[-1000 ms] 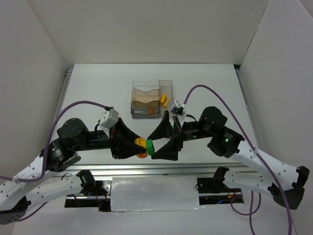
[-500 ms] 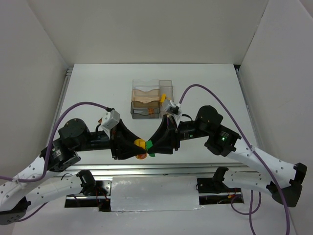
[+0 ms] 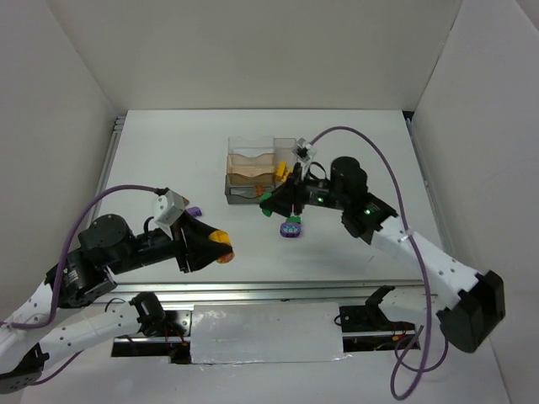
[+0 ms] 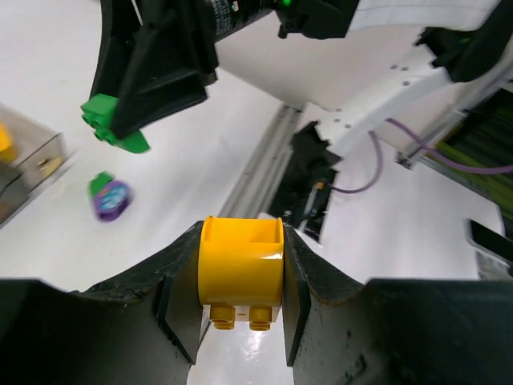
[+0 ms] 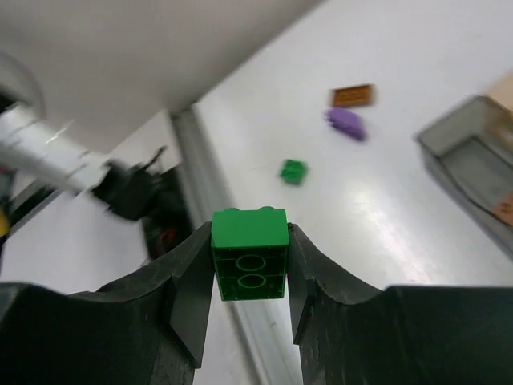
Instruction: Sort the legos into containers by color
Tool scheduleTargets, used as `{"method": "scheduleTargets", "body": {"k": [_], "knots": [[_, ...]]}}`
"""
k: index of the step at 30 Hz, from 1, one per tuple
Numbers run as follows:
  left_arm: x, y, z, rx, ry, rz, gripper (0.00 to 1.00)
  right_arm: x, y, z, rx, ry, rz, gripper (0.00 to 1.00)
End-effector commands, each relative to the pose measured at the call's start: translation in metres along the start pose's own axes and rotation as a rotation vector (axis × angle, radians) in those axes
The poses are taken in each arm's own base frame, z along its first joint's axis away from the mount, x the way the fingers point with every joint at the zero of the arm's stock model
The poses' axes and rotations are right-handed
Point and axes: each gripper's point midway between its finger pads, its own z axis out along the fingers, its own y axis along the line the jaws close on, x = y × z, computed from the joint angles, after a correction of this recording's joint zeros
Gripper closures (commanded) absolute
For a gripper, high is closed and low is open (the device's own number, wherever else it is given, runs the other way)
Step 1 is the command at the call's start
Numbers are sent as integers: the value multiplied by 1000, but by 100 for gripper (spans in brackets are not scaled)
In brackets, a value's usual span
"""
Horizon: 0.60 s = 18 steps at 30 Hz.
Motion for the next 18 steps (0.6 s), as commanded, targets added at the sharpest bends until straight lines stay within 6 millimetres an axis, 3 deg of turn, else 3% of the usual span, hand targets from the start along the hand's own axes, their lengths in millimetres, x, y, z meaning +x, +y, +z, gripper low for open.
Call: {"method": "scheduleTargets", "body": {"k": [1,2,4,5,6,8,9,12,18], "knots": [[-4,35,-16,-220,-21,17,100,-21,-96,32,375,-40,29,100],[4,41,-19,-254,2,0,100,-24,-136,27,578,-55,64,100],[7,63,-27,-378,-8,-9,100,-27,-182,44,741,-66,133,100],[14,68,-32,-409,-4,-19,100,-32,-201,42,839,-98,143,100],[15,75,-36,-444,-14,-17,100,-33,-220,56,876,-107,168,100],[24,80,-43,-463,-26,-14,100,-35,-243,57,985,-112,172,100],[25,80,-44,-464,-38,-11,100,-42,-259,71,1021,-125,185,100],[24,80,-52,-472,-59,-12,100,-35,-295,83,1146,-77,180,100],[22,79,-58,-461,-90,8,100,0,-330,93,1230,13,169,97]]}}
